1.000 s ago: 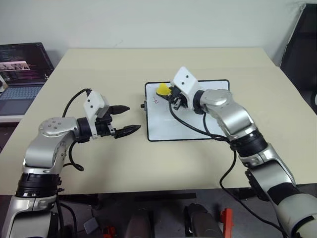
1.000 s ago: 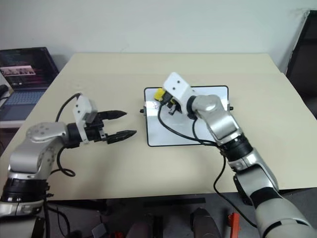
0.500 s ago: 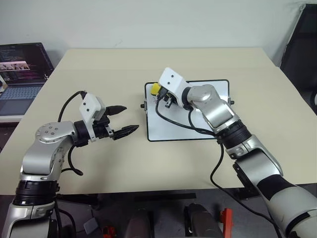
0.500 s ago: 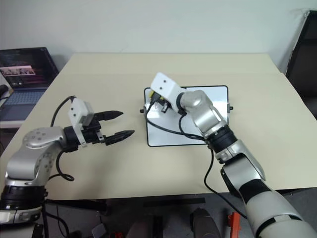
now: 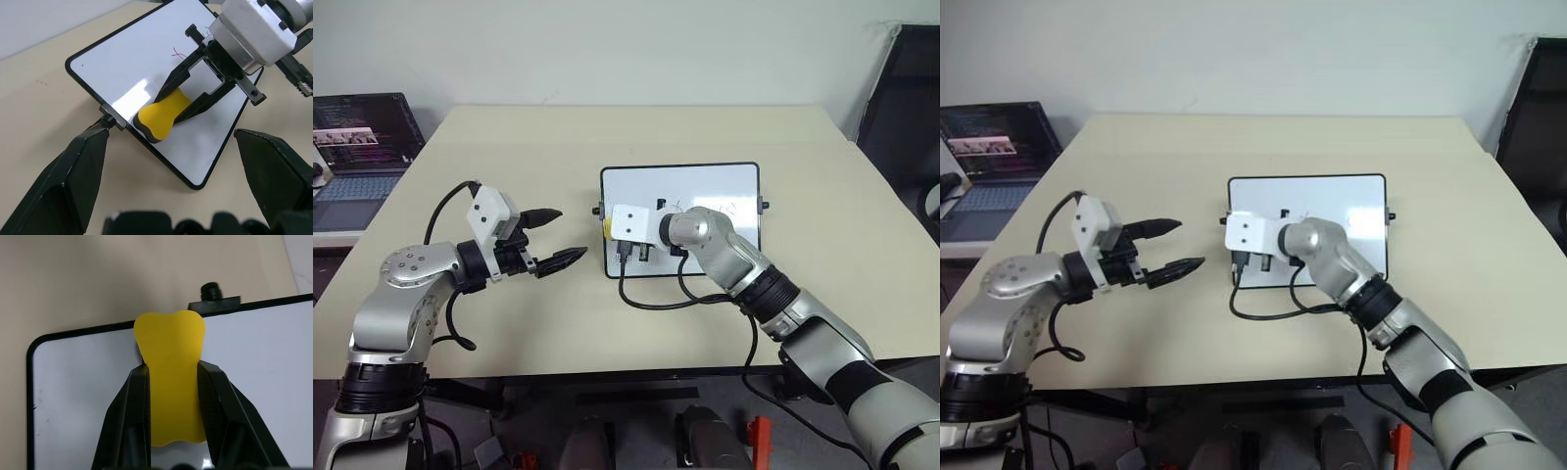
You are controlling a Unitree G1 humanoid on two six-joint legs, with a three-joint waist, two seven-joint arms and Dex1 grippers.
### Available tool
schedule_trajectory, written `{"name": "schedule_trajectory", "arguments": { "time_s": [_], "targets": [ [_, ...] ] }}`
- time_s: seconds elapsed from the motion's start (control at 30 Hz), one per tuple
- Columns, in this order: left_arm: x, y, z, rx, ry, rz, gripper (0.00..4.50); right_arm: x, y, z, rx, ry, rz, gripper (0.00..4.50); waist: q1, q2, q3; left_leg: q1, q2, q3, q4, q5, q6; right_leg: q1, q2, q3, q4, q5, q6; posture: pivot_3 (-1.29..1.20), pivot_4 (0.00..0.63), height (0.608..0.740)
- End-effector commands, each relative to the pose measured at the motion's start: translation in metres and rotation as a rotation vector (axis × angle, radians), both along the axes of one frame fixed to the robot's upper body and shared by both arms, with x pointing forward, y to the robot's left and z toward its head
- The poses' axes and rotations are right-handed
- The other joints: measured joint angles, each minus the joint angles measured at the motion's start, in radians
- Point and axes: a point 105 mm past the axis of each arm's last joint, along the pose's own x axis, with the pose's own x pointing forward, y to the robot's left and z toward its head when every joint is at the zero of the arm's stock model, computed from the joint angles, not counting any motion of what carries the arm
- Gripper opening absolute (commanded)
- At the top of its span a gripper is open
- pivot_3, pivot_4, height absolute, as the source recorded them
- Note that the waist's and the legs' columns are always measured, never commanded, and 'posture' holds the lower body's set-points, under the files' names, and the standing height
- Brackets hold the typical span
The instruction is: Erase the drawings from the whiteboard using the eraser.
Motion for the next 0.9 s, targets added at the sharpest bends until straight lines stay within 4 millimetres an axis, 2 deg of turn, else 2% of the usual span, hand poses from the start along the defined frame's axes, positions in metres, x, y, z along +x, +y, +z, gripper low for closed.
{"name": "schedule_trajectory", "arguments": {
  "time_s": [0.03, 0.2, 0.37, 0.5, 0.73, 0.83, 0.9],
  "targets": [
    [-0.001, -0.002, 0.015, 0.0, -0.057, -0.013, 4.5, 0.03, -0.037, -0.001, -0.029, -0.019, -0.188, 0.99, 0.003, 0.0, 0.0, 0.002, 0.0, 0.0, 0.0, 0.0, 0.0, 0.002, 0.0, 0.0, 0.0, 0.0, 0.0, 0.0, 0.15, 0.74],
    [0.002, -0.004, 0.017, 0.0, -0.061, -0.022, 4.5, 0.059, -0.057, 0.039, 0.024, -0.172, -0.332, 0.99, 0.007, 0.0, 0.0, 0.002, 0.0, -0.001, 0.001, 0.003, 0.001, 0.003, 0.0, 0.0, 0.0, 0.002, -0.002, 0.0, 0.15, 0.74],
    [0.003, -0.005, 0.019, -0.001, -0.066, -0.031, 4.5, 0.066, -0.061, 0.051, 0.047, -0.214, -0.374, 0.99, 0.005, 0.0, 0.0, 0.0, 0.0, 0.0, -0.002, 0.002, 0.001, 0.0, 0.0, 0.0, -0.002, 0.001, -0.002, 0.0, 0.15, 0.74],
    [0.004, -0.007, 0.019, -0.002, -0.066, -0.045, 4.5, 0.051, -0.05, 0.032, 0.005, -0.15, -0.286, 0.99, 0.005, -0.001, -0.001, -0.005, 0.0, 0.0, -0.005, 0.002, 0.001, -0.005, 0.0, 0.0, -0.001, 0.002, 0.0, 0.0, 0.15, 0.74],
    [0.009, -0.013, 0.02, -0.007, -0.066, -0.071, 4.5, 0.01, -0.038, -0.019, -0.08, -0.012, -0.128, 0.99, -0.006, -0.004, -0.002, -0.002, 0.0, 0.001, -0.009, 0.001, 0.0, -0.005, 0.0, 0.001, -0.001, -0.001, 0.003, 0.0, 0.15, 0.74],
    [0.01, -0.016, 0.019, -0.008, -0.063, -0.083, 4.5, -0.004, -0.039, -0.031, -0.101, 0.029, -0.095, 0.99, -0.007, -0.004, -0.002, 0.0, 0.001, 0.001, -0.008, 0.001, 0.0, -0.004, 0.001, 0.001, -0.001, 0.0, 0.003, 0.0, 0.15, 0.74],
    [0.011, -0.018, 0.019, -0.009, -0.062, -0.093, 4.5, -0.01, -0.044, -0.032, -0.106, 0.042, -0.087, 0.99, -0.005, -0.004, -0.002, 0.0, 0.001, 0.0, -0.008, 0.001, 0.0, -0.003, 0.001, 0.001, -0.001, -0.001, 0.002, 0.0, 0.15, 0.74]
  ]
}}
